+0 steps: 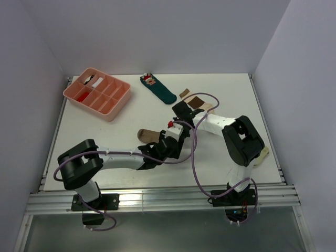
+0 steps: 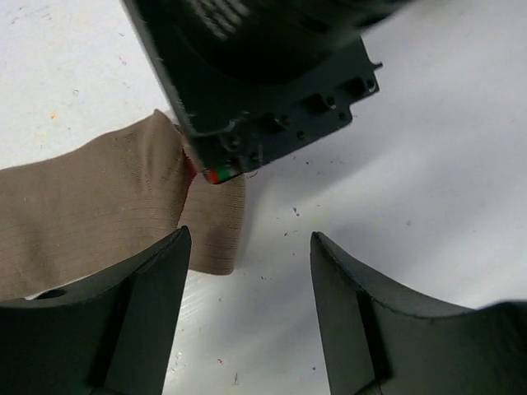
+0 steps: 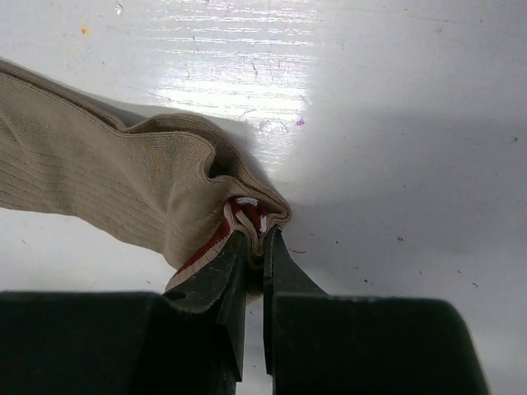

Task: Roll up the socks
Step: Roll the sock at the center of the board.

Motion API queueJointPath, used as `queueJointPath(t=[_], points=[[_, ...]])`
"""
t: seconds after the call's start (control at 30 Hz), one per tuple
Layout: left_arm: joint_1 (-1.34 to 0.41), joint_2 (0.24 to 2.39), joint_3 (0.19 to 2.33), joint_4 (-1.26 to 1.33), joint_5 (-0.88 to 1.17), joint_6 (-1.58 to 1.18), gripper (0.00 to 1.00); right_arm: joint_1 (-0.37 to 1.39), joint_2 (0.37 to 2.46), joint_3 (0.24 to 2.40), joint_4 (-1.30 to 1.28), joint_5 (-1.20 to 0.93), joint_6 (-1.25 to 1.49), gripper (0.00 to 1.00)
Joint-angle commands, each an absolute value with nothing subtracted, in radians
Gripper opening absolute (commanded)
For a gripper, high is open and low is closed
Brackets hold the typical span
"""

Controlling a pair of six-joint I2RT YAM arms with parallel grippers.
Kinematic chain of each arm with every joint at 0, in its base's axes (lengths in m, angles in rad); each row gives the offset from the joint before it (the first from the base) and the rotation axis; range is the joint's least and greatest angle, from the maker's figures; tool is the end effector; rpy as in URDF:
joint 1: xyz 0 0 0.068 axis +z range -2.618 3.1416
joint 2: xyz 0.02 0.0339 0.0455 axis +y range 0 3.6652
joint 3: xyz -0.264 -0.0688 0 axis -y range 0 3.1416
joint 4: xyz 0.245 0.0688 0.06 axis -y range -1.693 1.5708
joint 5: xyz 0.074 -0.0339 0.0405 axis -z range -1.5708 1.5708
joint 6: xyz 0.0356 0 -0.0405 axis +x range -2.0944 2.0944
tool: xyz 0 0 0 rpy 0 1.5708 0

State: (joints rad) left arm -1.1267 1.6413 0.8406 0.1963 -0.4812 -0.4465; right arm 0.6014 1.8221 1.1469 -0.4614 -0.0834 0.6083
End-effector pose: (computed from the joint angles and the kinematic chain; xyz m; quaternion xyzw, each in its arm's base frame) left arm 0.1606 -0.2991 0.1828 0.1825 0.8477 -0.1704 0.4681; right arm 0.2955 0.2064 0.1636 -0.0056 0.9757 0.1559 0.1539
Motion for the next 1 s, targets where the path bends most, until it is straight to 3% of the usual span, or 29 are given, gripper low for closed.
queueJointPath(t=[0.0,0.33,0.53,0.73,0.87,0.97], points=[[-1.146,1.686,0.9,0.187,-0.575,-0.387,0.65,0.595,1.856,1.16,-0.52,-0.086,0.606,0.0],[-1.152,1.789,0.956,0.106,-0.644,-0.42,0.59,0.594,1.864,1.16,-0.512,-0.103,0.604,0.0],[-1.157,1.813,0.934,0.083,-0.631,-0.465,0.5,0.594,1.873,1.158,-0.506,-0.11,0.607,0.0],[-1.172,1.845,0.953,0.063,-0.638,-0.477,0.27,0.594,1.884,1.158,-0.499,-0.124,0.614,0.0],[-1.172,1.832,0.947,0.052,-0.641,-0.502,0.01,0.584,1.87,1.137,-0.465,-0.158,0.63,0.0],[-1.17,1.809,0.927,0.046,-0.631,-0.531,0.01,0.571,1.841,1.103,-0.416,-0.198,0.652,0.01]])
